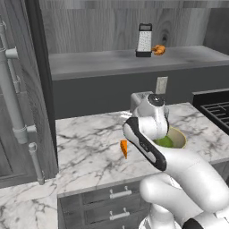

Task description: Pick the cheese from the fridge and the cheese grater from the cabinet and place them next to the salad bowl.

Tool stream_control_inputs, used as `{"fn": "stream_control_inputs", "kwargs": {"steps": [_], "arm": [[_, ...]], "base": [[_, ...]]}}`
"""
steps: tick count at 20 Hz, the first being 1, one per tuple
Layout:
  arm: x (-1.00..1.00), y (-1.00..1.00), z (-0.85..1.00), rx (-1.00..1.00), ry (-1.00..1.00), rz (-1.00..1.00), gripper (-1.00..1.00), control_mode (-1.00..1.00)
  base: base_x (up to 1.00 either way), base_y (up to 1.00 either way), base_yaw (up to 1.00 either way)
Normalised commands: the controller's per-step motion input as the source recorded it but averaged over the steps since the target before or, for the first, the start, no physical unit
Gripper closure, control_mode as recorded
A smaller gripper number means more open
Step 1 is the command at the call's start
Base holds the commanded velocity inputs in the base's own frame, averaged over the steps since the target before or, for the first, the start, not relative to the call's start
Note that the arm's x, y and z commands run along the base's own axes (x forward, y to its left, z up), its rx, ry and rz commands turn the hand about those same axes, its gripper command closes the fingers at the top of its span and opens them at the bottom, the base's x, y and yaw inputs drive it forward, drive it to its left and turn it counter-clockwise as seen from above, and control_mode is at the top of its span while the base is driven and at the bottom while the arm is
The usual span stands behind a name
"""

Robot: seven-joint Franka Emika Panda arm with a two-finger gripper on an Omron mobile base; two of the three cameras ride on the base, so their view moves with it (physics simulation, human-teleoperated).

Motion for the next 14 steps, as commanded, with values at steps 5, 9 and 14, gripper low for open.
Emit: {"fn": "stream_control_inputs", "kwargs": {"steps": [5,9,14], "arm": [[-0.24,0.0,0.57,-0.04,-0.12,0.0,-1.0,-1.0],[-0.2,-0.01,0.57,-0.12,-0.02,0.0,-1.0,-1.0],[-0.17,-0.1,0.54,-0.08,-0.03,0.0,-1.0,-1.0]], "base": [[0.0,0.0,0.0],[0.0,0.0,0.0],[0.0,0.0,0.0]]}}
